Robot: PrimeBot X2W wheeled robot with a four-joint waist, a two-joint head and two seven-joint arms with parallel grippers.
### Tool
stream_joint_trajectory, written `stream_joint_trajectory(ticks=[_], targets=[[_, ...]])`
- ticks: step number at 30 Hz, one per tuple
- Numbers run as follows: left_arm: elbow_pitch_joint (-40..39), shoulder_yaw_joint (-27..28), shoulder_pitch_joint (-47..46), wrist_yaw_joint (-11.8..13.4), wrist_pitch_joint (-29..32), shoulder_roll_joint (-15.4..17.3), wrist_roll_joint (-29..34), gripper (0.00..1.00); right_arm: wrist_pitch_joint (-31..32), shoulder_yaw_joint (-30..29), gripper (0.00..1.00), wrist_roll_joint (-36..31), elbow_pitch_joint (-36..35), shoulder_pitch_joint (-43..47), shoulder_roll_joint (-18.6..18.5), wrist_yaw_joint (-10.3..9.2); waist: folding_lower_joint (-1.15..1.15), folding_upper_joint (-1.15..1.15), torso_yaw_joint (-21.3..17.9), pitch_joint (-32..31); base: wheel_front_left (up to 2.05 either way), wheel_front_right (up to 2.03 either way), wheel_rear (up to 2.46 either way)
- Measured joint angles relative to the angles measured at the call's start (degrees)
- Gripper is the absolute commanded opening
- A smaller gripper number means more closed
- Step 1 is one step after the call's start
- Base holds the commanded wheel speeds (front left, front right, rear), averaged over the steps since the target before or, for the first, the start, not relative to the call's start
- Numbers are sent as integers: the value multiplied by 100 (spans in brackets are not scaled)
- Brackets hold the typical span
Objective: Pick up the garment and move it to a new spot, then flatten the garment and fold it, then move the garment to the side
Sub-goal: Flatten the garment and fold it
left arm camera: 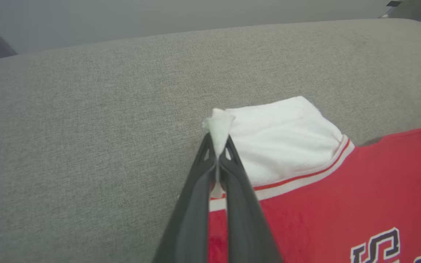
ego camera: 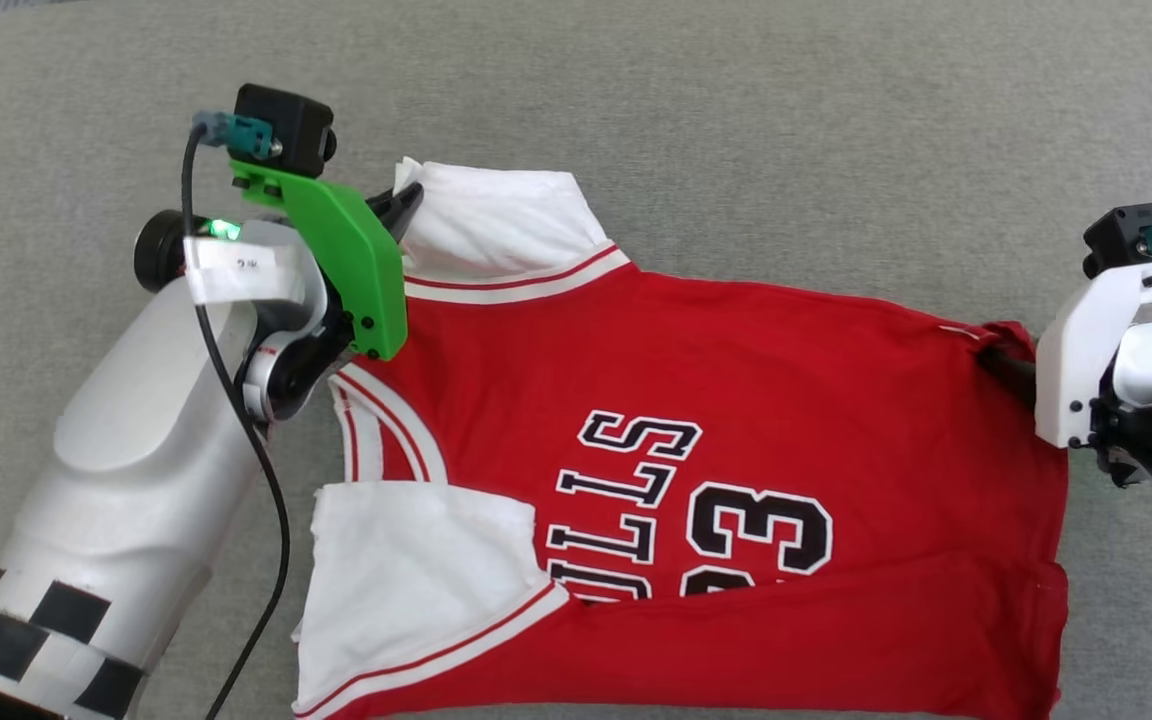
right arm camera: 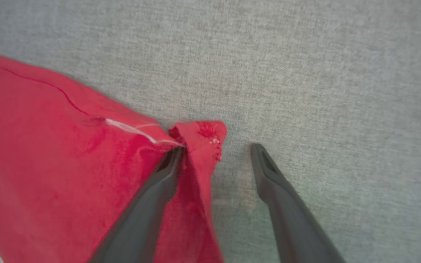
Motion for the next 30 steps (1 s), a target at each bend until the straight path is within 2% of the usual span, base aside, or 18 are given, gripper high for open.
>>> stream_joint_trajectory(ticks=[1,5,10,18,23,30], targets=[[-56,-4,48,15,-5,20,1,0,88,24,0,48,33,-29,-14,0,0,0,32,-7,0,0,0],[-271,9,294,141,-125,113,4,0,226,86,0,230,90,-53,-27,1,0,0,115,-85,0,0,0],[-548,83,599,257,-265,287,7,0,45,-67,0,302,3,-48,-80,7,0,0,136,-261,0,0,0],[-1118,308,1507,564,-510,634,-202,0,-470,-672,0,138,-705,638,-197,9,0,0,129,-657,0,0,0],[-1526,346,2284,775,-609,842,-322,0,-690,-1003,0,7,-1154,1377,-20,9,0,0,110,-924,0,0,0],[-2035,312,3508,1081,-557,1011,-656,0,-726,-1428,0,-275,-1623,2556,536,8,0,0,67,-1289,0,0,0]])
